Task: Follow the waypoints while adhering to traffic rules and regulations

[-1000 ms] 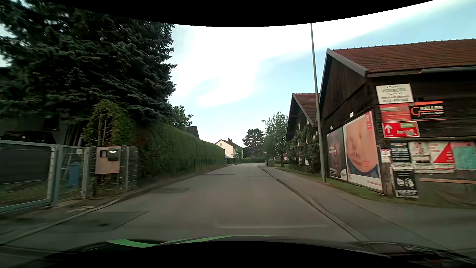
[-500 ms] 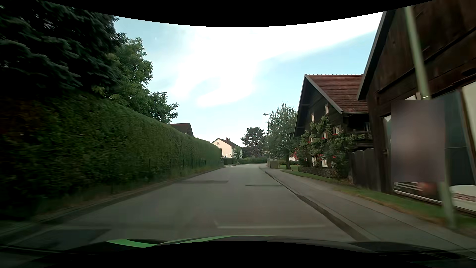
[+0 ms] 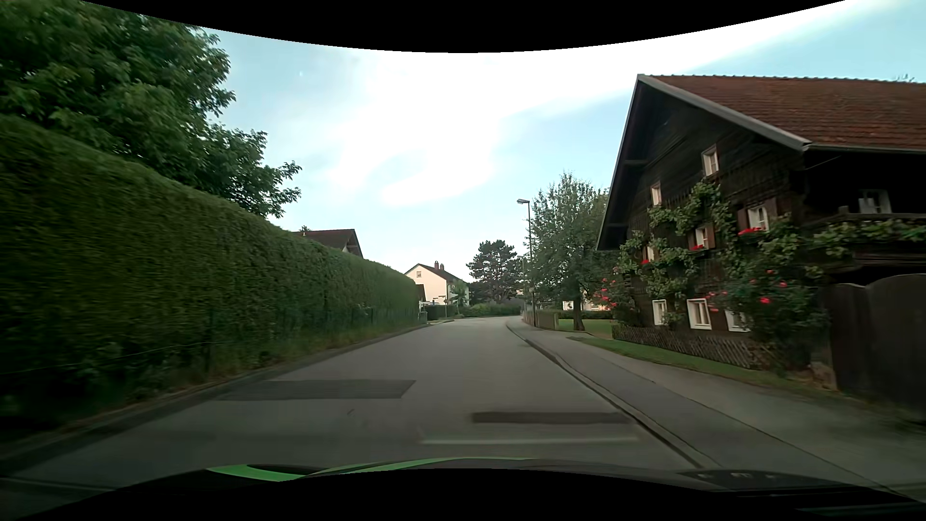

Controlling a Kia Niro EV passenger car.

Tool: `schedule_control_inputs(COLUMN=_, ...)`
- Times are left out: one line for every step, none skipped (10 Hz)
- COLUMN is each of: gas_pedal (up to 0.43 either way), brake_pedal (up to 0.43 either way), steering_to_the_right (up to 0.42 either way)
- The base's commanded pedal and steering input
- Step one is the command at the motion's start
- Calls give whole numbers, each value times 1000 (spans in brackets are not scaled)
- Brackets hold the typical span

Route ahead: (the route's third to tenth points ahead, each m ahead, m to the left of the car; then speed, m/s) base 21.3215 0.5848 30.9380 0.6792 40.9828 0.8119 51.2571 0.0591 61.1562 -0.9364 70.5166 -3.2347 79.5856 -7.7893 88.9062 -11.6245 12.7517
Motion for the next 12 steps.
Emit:
schedule_control_inputs(gas_pedal=98, brake_pedal=0, steering_to_the_right=2)
schedule_control_inputs(gas_pedal=98, brake_pedal=0, steering_to_the_right=2)
schedule_control_inputs(gas_pedal=98, brake_pedal=0, steering_to_the_right=2)
schedule_control_inputs(gas_pedal=98, brake_pedal=0, steering_to_the_right=2)
schedule_control_inputs(gas_pedal=98, brake_pedal=0, steering_to_the_right=2)
schedule_control_inputs(gas_pedal=98, brake_pedal=0, steering_to_the_right=2)
schedule_control_inputs(gas_pedal=98, brake_pedal=0, steering_to_the_right=1)
schedule_control_inputs(gas_pedal=98, brake_pedal=0, steering_to_the_right=1)
schedule_control_inputs(gas_pedal=98, brake_pedal=0, steering_to_the_right=1)
schedule_control_inputs(gas_pedal=98, brake_pedal=0, steering_to_the_right=1)
schedule_control_inputs(gas_pedal=98, brake_pedal=0, steering_to_the_right=1)
schedule_control_inputs(gas_pedal=98, brake_pedal=0, steering_to_the_right=1)
